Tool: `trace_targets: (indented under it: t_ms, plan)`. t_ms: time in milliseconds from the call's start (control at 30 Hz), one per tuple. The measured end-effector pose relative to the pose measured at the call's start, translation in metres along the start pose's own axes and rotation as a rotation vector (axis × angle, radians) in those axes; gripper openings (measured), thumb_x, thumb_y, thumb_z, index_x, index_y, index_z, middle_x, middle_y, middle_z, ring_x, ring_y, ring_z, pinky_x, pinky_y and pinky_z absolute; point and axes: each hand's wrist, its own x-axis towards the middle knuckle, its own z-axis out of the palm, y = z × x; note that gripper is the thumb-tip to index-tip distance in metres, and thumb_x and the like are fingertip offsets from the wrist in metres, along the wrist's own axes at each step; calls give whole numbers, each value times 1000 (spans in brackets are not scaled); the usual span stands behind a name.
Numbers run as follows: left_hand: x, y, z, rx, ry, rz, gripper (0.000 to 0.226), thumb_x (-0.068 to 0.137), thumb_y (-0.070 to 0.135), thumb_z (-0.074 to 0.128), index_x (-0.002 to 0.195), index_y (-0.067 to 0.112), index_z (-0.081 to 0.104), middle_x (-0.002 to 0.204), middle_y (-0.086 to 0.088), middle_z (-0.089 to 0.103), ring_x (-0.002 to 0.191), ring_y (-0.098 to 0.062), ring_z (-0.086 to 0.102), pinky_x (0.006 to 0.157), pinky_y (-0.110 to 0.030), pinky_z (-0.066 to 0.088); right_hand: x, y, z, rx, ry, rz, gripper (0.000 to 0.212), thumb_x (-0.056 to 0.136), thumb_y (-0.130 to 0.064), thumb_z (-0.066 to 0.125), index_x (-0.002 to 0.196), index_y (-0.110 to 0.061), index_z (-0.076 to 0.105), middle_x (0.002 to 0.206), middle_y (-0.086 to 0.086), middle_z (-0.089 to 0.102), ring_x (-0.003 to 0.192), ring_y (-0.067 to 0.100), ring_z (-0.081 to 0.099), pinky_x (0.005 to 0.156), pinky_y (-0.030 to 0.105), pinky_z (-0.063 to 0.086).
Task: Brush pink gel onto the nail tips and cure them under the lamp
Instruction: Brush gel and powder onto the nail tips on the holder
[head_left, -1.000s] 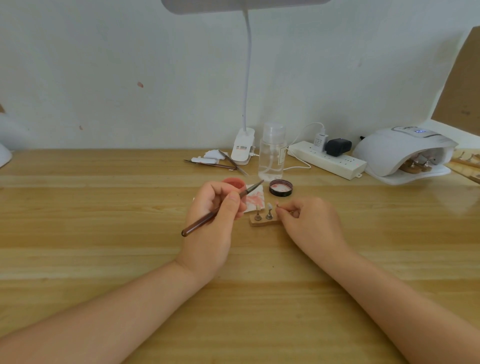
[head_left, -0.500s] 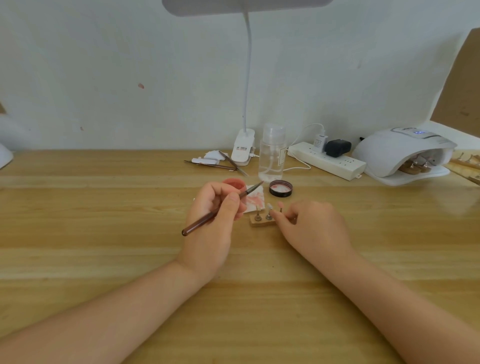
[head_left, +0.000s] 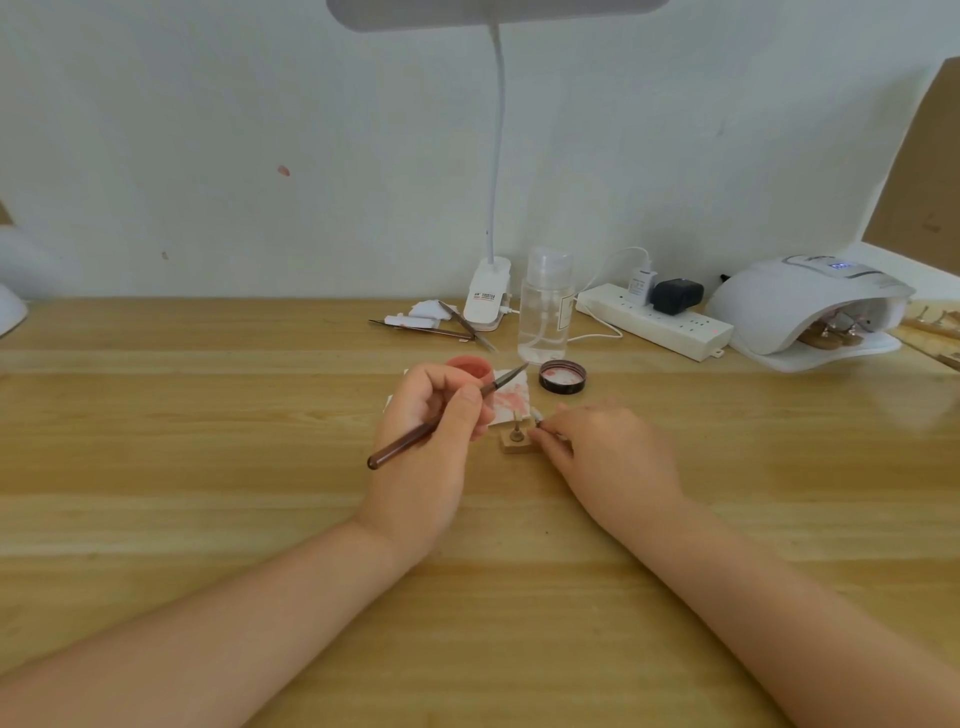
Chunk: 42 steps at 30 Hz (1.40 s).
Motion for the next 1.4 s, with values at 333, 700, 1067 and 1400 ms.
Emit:
trace_targets:
  t_ms: [333,700,1067,1400]
  plan:
    - [5,8,0,46,25,25,24,93,-6,49,79,13,57,67,11,65,61,5,59,60,-7,45,-7,1,0,217,187,-51,18,91,-35,56,89,-21,67,65,-9,56,65,15,56,61,28,43]
    - [67,18,-14,345,106,-19,21,85,11,60,65,20,59,49,15,55,48,1,48,52,-16,41,-6,2,2,489,220,-91,3,84,-17,68,86,-15,68,68,-17,56,53,-5,47,67,25,43]
    - [122,27,-8,1012,-184,-118,30,84,12,50,57,15,37,53,2,37,48,-14,34,46,-26,25,-5,4,3,605,205,-21,5,83,-16,68,81,-19,66,66,-16,59,58,6,55,62,20,45]
    - [118,8,-8,1028,-286,-244,19,87,16,53,74,4,62,71,-7,60,65,-20,53,56,-28,38,-5,4,2,612,219,-10,3,83,-15,68,82,-17,68,68,-14,61,56,4,51,62,22,47]
